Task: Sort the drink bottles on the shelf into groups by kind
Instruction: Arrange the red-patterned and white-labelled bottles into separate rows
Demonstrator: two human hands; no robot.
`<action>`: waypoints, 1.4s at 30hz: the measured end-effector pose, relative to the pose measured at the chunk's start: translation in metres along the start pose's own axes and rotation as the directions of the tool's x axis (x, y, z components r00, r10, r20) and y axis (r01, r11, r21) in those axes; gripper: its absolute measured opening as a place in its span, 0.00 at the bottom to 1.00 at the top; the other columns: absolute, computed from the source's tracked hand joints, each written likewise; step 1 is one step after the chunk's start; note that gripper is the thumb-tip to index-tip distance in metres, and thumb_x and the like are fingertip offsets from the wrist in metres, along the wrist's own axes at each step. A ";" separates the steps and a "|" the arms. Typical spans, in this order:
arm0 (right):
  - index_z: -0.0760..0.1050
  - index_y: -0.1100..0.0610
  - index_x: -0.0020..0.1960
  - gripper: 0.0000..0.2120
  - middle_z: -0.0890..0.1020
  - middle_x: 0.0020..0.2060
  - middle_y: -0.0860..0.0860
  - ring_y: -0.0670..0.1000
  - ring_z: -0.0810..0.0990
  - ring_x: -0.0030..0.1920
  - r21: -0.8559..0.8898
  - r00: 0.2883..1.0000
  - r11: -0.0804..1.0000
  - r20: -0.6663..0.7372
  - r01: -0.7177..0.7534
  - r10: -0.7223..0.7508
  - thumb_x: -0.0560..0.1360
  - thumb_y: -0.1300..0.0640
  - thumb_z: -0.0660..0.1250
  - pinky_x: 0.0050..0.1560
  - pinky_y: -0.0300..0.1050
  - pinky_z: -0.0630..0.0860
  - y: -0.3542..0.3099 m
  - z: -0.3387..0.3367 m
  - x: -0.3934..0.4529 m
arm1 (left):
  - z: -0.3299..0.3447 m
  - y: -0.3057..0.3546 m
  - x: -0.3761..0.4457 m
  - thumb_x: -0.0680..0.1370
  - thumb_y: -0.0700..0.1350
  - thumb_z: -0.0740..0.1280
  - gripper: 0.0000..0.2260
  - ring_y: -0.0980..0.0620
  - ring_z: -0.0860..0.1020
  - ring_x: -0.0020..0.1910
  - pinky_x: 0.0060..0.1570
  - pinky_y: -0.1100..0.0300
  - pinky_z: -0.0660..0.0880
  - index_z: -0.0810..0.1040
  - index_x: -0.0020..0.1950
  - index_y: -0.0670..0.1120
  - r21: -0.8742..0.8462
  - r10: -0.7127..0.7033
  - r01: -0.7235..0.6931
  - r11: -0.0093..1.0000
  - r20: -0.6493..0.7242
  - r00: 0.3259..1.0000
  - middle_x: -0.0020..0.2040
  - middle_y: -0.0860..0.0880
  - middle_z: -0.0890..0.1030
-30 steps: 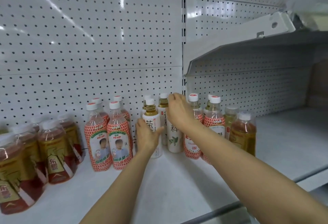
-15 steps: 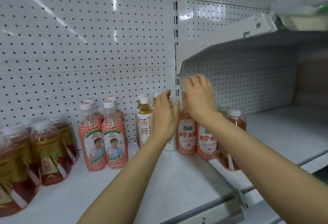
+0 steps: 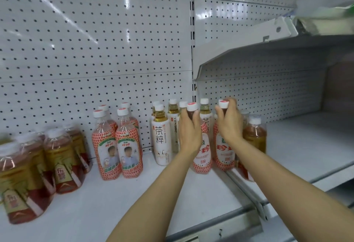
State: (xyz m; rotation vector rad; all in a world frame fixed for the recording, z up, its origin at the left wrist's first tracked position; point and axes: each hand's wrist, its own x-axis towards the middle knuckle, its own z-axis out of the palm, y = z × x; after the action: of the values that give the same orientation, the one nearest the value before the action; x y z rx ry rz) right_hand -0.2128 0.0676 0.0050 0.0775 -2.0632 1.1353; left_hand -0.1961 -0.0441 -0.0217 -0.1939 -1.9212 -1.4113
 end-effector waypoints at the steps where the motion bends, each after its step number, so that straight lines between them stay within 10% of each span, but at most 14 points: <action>1: 0.67 0.57 0.63 0.16 0.80 0.47 0.53 0.54 0.80 0.44 0.024 0.999 0.999 -0.007 0.036 -0.036 0.79 0.50 0.63 0.43 0.52 0.79 0.002 0.001 -0.003 | -0.010 0.004 -0.004 0.84 0.53 0.57 0.14 0.52 0.78 0.50 0.50 0.55 0.77 0.72 0.62 0.46 -0.031 -0.009 0.008 0.999 -0.013 1.000 0.51 0.49 0.79; 9: 0.73 0.50 0.58 0.15 0.81 0.46 0.50 0.50 0.82 0.43 0.395 0.978 0.914 0.141 0.089 -0.156 0.75 0.44 0.67 0.46 0.52 0.82 -0.035 0.002 -0.030 | -0.097 0.022 -0.031 0.84 0.51 0.59 0.11 0.68 0.75 0.38 0.38 0.73 0.69 0.75 0.49 0.45 0.015 0.032 -0.030 0.999 -0.128 0.991 0.42 0.53 0.79; 15: 0.75 0.51 0.54 0.11 0.82 0.42 0.50 0.48 0.83 0.38 0.547 0.955 0.830 0.176 0.105 -0.237 0.75 0.48 0.69 0.41 0.47 0.81 -0.080 0.030 -0.075 | -0.161 0.003 -0.051 0.83 0.54 0.60 0.13 0.49 0.80 0.44 0.44 0.56 0.73 0.74 0.49 0.45 0.144 0.052 -0.011 0.989 -0.278 0.959 0.44 0.46 0.81; 23: 0.74 0.56 0.56 0.13 0.80 0.43 0.48 0.47 0.79 0.40 0.575 0.951 0.801 0.118 0.169 -0.285 0.76 0.50 0.69 0.38 0.37 0.76 -0.120 0.072 -0.114 | -0.241 -0.017 -0.049 0.83 0.55 0.59 0.14 0.48 0.80 0.43 0.42 0.54 0.72 0.73 0.47 0.45 0.293 0.107 -0.001 0.956 -0.345 0.932 0.42 0.46 0.81; 31: 0.71 0.52 0.55 0.12 0.80 0.42 0.47 0.50 0.80 0.40 0.529 0.929 0.832 0.199 0.167 -0.312 0.76 0.48 0.68 0.41 0.53 0.79 -0.142 0.094 -0.126 | -0.259 -0.026 -0.039 0.81 0.58 0.60 0.15 0.50 0.80 0.49 0.49 0.48 0.79 0.73 0.56 0.47 0.292 0.021 0.044 0.955 -0.213 0.977 0.49 0.50 0.81; 38: 0.65 0.50 0.69 0.29 0.79 0.59 0.51 0.52 0.79 0.58 0.596 0.699 0.709 0.685 -0.376 -0.205 0.70 0.53 0.69 0.61 0.56 0.74 -0.097 0.073 -0.143 | -0.295 -0.043 -0.076 0.72 0.39 0.76 0.32 0.54 0.81 0.55 0.59 0.49 0.77 0.64 0.72 0.51 0.073 -0.361 0.354 0.933 0.152 0.920 0.60 0.52 0.79; 42: 0.64 0.46 0.66 0.30 0.81 0.54 0.51 0.50 0.81 0.54 0.594 0.670 0.694 0.710 -0.407 -0.215 0.70 0.67 0.67 0.60 0.57 0.75 -0.091 0.070 -0.156 | -0.306 -0.048 -0.082 0.69 0.39 0.78 0.31 0.51 0.81 0.57 0.64 0.42 0.75 0.71 0.68 0.50 0.119 -0.470 0.455 0.883 0.195 0.861 0.59 0.51 0.81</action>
State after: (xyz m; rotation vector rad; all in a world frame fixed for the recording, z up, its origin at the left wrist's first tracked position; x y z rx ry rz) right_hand -0.1084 -0.0846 -0.0541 0.9882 -2.1139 2.2388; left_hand -0.0193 -0.3070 -0.0709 0.1703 -2.3017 -1.6830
